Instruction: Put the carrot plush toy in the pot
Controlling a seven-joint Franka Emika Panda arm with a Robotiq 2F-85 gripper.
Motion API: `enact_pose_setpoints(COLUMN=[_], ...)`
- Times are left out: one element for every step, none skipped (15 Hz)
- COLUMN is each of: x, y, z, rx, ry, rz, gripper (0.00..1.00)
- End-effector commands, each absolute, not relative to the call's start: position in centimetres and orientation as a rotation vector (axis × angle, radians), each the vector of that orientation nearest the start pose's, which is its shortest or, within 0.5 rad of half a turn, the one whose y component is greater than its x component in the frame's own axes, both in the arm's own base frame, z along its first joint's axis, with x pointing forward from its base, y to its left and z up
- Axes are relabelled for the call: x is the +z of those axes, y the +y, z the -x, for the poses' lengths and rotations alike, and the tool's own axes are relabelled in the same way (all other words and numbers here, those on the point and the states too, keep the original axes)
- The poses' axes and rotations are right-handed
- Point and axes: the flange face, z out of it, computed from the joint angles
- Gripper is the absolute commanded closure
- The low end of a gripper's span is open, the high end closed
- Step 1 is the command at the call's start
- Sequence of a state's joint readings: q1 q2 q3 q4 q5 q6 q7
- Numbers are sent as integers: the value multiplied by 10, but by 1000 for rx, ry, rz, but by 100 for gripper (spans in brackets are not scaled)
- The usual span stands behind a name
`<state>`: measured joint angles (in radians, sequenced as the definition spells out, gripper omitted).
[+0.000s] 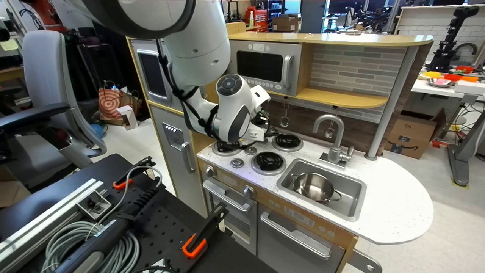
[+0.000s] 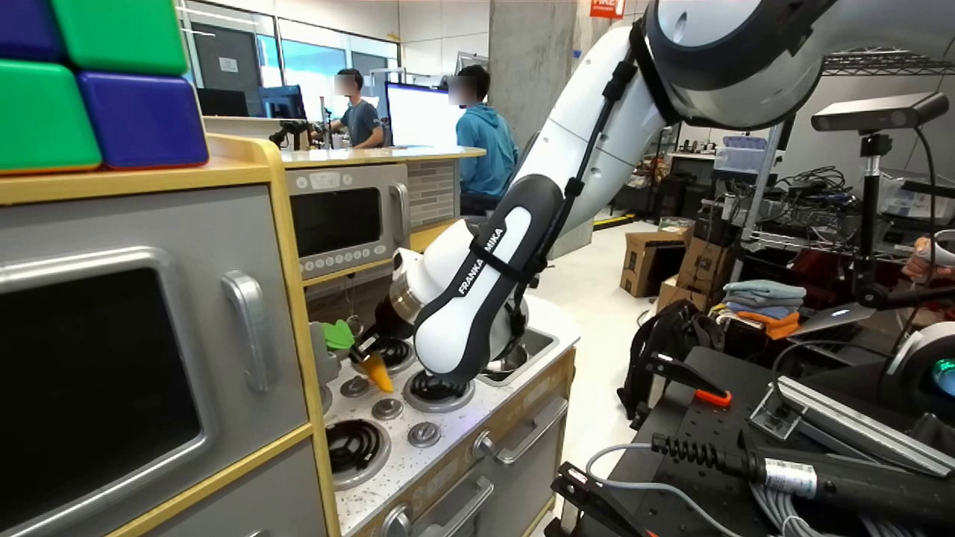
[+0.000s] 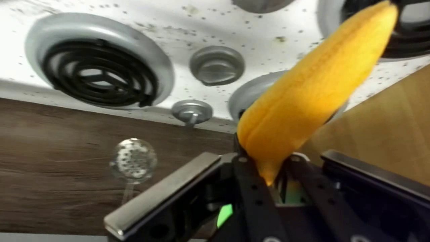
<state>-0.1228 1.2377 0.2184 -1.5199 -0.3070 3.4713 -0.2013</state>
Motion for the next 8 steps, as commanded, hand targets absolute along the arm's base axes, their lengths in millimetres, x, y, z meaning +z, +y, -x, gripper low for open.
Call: enact_pose_setpoints(x=[27, 21, 15, 9, 4, 2, -1, 1], y=[6, -12, -30, -47, -62, -75, -88, -101], z=[-680, -675, -671, -665, -660, -656, -653, -653], rx=[-1097, -1072, -1052, -1030, -1011, -997, -986, -991], ry=[-266, -181, -97, -10, 78, 167, 258, 347], rz=[2831, 2848, 2868, 2884, 2892, 2898, 2898, 2893], gripper=[96, 96, 96, 96, 96, 96, 96, 96])
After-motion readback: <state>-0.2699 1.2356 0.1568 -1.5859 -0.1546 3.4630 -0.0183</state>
